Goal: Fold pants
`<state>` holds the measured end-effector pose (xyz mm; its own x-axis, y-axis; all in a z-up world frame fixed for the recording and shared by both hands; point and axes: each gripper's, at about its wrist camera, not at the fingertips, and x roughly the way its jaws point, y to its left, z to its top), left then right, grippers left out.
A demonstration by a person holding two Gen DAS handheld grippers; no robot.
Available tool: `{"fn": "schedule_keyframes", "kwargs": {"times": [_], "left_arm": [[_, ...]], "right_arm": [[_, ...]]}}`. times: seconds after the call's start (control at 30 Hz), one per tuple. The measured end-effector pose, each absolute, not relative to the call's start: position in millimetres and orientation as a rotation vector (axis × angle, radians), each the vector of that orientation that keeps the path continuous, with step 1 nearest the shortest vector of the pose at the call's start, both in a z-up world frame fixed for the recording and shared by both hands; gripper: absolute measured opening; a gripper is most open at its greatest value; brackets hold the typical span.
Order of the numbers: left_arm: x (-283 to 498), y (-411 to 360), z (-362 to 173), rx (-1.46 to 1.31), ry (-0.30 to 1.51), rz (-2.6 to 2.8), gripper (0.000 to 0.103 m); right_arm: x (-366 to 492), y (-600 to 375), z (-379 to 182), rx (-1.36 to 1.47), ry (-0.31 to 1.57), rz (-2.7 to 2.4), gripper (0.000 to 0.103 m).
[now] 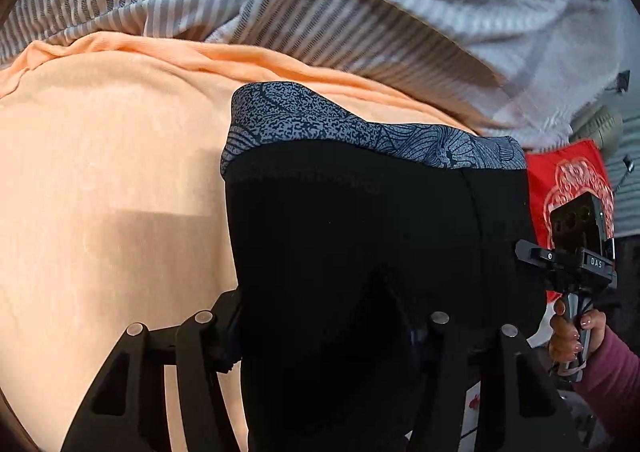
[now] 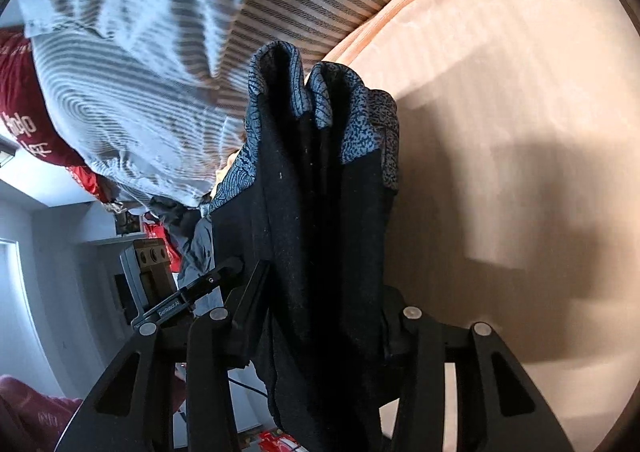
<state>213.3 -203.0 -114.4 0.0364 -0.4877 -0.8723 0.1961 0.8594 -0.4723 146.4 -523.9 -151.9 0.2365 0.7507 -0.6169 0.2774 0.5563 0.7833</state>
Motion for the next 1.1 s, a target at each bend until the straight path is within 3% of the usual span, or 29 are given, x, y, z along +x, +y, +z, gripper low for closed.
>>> {"fn": "schedule_keyframes", "kwargs": {"times": [0.3,0.33,0.4,0.77,1.1], "left_arm": [[167.3,-209.9,-142.9,-0.153,1.474,-0.434,0.061],[165.7,-210.0,-144.6,-0.161,1.465,-0.420,0.064],[164.0,-209.0,-143.2,-0.150,1.459,-0.356,0.081],[138.3,-217.0,-100.3,-0.068,1.394,-0.138,0.081],[112.2,-250.8,-76.6,0.051,1.387,-0.181,0.081]], "right_arm": [[92.2,-532.7,-172.5,0.909,1.400,0.326,0.049],[89.4,-531.6,-175.4,0.880,1.404,0.317,0.051],[87.1,-531.5,-175.8,0.843,1.398,0.283,0.055],[84.6,-529.3,-136.7,0.437,1.445,0.137,0.061],[45.8,-526.6,-95.1,0.309,1.381,0.034,0.061]]}}
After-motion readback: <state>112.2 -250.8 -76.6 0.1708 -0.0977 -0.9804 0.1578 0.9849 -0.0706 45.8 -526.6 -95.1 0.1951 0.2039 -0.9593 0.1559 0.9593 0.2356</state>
